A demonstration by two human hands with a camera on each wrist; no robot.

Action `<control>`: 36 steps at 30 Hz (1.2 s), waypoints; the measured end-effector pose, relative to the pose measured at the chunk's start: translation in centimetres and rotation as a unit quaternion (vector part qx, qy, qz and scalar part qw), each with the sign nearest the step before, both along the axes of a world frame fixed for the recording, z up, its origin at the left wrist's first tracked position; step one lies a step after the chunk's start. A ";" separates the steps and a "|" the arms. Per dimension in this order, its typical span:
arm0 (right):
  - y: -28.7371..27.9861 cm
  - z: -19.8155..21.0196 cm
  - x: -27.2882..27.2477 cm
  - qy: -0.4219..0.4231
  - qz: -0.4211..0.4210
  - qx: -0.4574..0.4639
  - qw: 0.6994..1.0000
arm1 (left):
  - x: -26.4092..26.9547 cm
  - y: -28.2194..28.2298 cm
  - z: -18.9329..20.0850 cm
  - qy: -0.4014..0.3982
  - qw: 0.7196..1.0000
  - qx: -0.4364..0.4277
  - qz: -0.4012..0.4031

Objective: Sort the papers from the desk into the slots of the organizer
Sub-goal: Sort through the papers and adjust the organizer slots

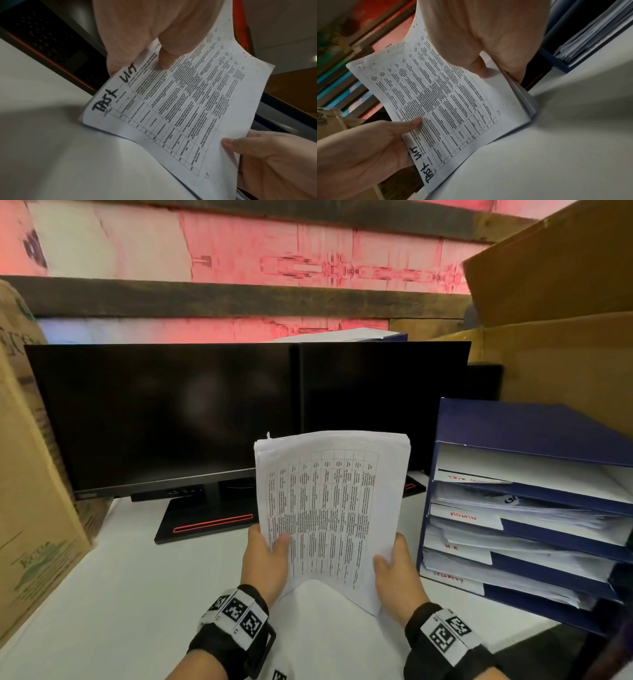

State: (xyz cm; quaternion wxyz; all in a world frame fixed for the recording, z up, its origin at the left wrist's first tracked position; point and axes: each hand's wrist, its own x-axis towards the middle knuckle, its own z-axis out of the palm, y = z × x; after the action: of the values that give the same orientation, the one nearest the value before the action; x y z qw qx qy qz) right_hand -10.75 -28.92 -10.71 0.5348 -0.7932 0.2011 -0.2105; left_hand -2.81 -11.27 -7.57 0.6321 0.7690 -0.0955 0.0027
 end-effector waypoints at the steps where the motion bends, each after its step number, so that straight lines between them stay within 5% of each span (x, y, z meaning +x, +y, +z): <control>1: 0.0 0.0 0.0 0.003 0.000 -0.002 1.000 | 0.1 0.0 0.0 0.003 1.000 0.003 -0.004; 16: -1.5 3.0 -2.3 0.011 0.005 -0.049 0.999 | -0.5 0.3 1.9 0.022 0.998 0.059 -0.018; 36: -6.9 2.9 -18.7 0.068 -0.082 -0.005 0.994 | -9.7 -7.4 0.2 -0.006 0.968 0.132 -0.213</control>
State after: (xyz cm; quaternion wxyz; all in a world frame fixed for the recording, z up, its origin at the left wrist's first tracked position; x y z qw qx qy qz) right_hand -29.46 -35.83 -7.83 0.4973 -0.7888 0.3005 -0.2004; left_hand -12.55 -18.69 -7.42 0.5108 0.8072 -0.2603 -0.1405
